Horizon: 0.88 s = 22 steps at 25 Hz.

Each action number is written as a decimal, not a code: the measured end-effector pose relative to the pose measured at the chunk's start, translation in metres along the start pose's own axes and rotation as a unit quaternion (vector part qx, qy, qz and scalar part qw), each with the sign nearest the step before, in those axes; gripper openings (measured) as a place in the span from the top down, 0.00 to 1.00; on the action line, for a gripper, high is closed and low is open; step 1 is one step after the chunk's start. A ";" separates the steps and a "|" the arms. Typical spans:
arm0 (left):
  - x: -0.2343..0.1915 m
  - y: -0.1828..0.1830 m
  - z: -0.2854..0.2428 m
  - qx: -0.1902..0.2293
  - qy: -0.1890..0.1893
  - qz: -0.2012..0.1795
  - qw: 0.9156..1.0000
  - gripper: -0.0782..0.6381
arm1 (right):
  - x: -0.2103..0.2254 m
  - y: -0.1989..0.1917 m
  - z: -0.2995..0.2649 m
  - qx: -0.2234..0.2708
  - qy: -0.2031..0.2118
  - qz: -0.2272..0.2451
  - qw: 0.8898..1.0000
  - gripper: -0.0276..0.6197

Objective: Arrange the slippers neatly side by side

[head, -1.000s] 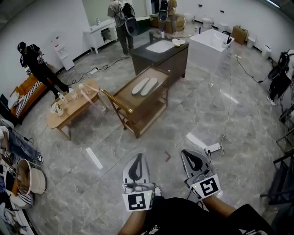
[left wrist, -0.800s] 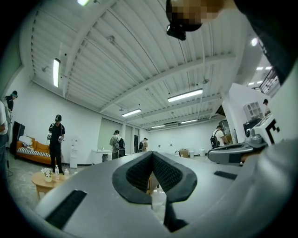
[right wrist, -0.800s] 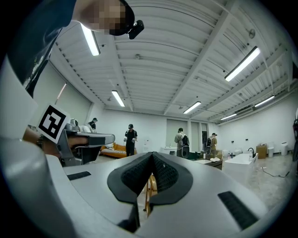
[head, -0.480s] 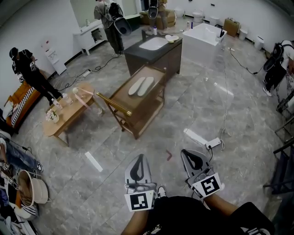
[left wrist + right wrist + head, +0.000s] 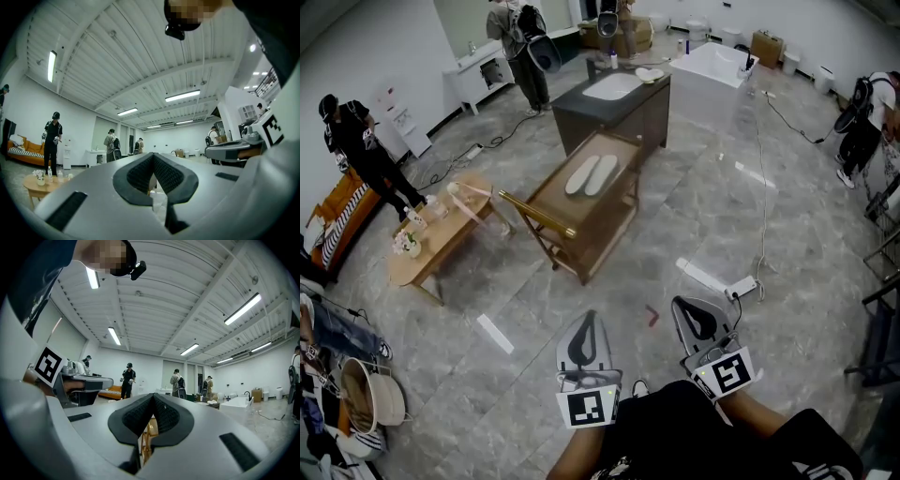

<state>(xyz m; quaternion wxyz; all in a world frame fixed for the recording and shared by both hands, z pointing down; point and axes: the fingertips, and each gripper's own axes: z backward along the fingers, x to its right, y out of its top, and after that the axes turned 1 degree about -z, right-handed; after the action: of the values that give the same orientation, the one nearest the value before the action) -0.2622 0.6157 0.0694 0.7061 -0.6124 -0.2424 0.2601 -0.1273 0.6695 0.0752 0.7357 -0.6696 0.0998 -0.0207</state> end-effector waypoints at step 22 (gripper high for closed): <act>-0.028 -0.010 -0.044 -0.023 0.014 -0.016 1.000 0.89 | 0.037 -0.016 -0.054 -0.010 -0.009 -0.004 1.000 0.96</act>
<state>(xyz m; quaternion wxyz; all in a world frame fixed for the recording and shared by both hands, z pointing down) -0.2538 0.5635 0.0732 0.6994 -0.6277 -0.2485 0.2345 -0.0990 0.6090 0.0819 0.7296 -0.6776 0.0906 -0.0166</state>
